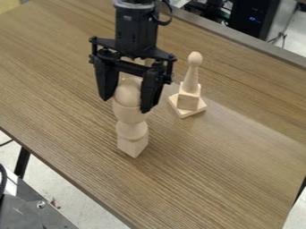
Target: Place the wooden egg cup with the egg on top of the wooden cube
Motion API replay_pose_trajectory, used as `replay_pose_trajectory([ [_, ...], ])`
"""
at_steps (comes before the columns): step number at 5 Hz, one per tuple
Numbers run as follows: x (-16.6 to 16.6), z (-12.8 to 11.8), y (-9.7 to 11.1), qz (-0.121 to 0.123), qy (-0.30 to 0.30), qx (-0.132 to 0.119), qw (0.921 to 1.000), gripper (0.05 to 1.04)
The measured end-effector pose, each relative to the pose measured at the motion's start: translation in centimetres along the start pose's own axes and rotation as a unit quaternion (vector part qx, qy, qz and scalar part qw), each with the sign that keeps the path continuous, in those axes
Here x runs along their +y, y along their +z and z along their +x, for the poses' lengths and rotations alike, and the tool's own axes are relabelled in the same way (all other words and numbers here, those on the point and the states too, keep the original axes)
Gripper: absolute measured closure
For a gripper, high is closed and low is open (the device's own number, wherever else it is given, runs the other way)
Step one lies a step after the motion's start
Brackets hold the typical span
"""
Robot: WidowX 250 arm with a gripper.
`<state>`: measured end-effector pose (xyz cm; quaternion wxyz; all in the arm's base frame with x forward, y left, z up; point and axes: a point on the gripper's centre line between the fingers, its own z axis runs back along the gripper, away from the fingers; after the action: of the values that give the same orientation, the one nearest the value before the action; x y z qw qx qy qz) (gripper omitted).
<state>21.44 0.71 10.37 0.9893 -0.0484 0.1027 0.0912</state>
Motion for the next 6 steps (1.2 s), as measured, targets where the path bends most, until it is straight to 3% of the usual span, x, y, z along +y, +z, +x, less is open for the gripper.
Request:
replay_pose_trajectory([
  [4, 0.23, 0.2, -0.45, 0.009, 0.007, 0.0, 0.9999, 0.222],
  [5, 0.24, 0.01, -0.63, 0.008, 0.01, 0.004, 0.9999, 0.182],
  [6, 0.3, -0.34, -0.85, 0.01, 0.011, 0.013, 0.9998, 0.078],
])
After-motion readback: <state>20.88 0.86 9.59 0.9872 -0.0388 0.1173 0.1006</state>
